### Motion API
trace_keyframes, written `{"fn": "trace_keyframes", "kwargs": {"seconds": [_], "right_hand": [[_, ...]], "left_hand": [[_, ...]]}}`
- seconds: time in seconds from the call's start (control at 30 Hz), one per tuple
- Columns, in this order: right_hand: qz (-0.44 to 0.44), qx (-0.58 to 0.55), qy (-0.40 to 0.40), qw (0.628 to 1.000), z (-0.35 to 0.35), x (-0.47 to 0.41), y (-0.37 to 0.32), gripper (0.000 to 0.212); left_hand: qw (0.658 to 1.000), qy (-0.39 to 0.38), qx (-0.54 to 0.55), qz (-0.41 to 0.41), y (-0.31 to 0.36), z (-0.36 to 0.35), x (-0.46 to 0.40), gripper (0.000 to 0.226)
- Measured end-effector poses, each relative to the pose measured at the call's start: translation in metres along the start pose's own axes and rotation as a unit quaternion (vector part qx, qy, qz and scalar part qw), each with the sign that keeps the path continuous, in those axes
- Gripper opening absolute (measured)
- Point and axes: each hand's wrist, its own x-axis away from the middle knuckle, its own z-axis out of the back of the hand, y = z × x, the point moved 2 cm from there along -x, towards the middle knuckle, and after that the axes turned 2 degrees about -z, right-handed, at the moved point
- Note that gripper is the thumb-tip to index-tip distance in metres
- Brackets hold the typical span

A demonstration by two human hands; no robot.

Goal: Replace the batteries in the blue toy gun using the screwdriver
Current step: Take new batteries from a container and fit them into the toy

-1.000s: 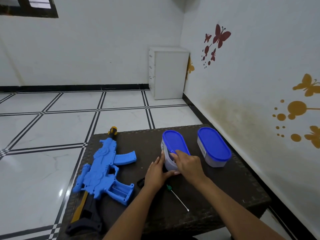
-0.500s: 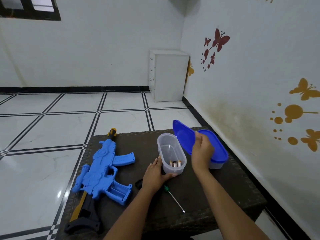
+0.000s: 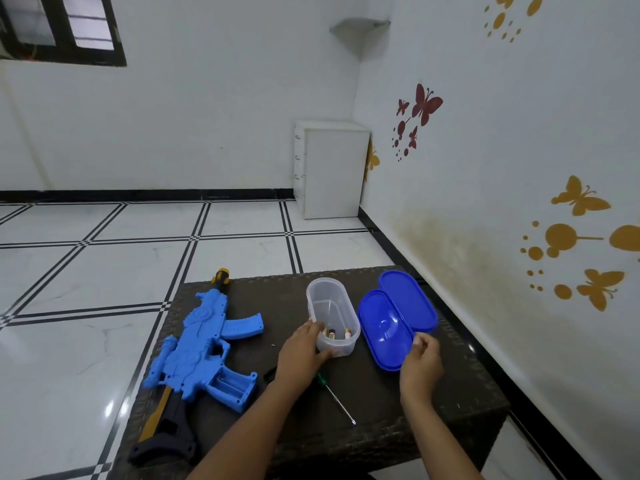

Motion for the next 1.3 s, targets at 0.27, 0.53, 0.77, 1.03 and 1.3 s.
{"fn": "trace_keyframes", "kwargs": {"seconds": [0.27, 0.53, 0.77, 1.03, 1.3], "right_hand": [[-0.015, 0.154, -0.098, 0.983, 0.004, 0.015, 0.014, 0.027], [0.201, 0.417, -0.318, 0.828, -0.074, 0.04, -0.076, 0.018], [0.134, 0.633, -0.413, 0.641, -0.136, 0.022, -0.055, 0.057], [0.096, 0.622, -0.459, 0.627, -0.143, 0.016, -0.048, 0.051], [0.113, 0.622, -0.452, 0.629, -0.144, 0.02, -0.052, 0.054]], "left_hand": [[1.0, 0.011, -0.004, -0.002, -0.003, 0.005, 0.016, 0.048], [0.998, -0.003, -0.06, -0.02, -0.023, 0.007, 0.028, 0.077], [0.976, -0.04, -0.215, -0.005, -0.031, 0.005, 0.055, 0.078], [0.972, -0.03, -0.232, -0.003, -0.03, 0.005, 0.063, 0.075], [0.971, -0.006, -0.238, 0.0, -0.034, 0.016, 0.074, 0.114]]}}
